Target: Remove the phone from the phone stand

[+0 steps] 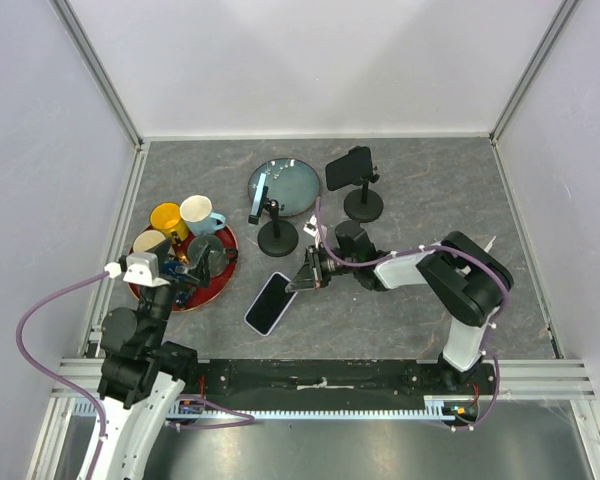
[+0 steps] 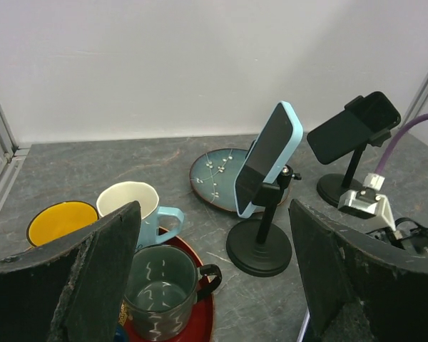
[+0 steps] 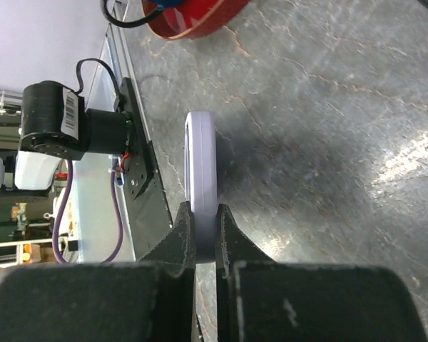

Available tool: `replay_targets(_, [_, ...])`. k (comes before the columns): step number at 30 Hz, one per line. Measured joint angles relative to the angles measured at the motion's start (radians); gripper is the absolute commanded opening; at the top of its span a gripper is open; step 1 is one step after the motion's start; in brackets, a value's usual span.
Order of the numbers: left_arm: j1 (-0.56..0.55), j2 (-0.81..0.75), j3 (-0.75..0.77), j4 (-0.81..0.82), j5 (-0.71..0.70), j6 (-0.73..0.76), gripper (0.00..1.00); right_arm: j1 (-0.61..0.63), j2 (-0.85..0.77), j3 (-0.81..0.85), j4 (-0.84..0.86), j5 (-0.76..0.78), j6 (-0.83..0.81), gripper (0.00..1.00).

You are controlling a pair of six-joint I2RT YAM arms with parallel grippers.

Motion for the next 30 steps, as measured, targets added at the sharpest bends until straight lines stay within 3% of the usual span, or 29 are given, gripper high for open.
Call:
replay_targets(6, [0.000,0.011,0.000,-0.002,0.000,0.000,0.91,-0.005,0.084,0.000,0.060,-0.014,0.037,0.32])
replay_targets(10, [0.000,0.028,0.001,-0.002,0.003,0.000,0.91,-0.002,0.105,0.001,0.051,0.015,0.003,0.74])
replay_targets(12, [0.000,0.037,0.001,-0.003,0.009,0.000,0.91,0.000,0.111,0.000,0.024,0.036,-0.019,0.78])
replay_targets(16, [0.000,0.058,0.001,-0.004,0.023,0.001,0.91,0.000,0.083,0.000,0.005,0.069,-0.066,0.98])
replay_targets(30, [0.000,0.074,0.005,-0.005,0.029,0.001,0.91,-0.013,-0.285,-0.062,-0.263,0.518,-0.375,0.98])
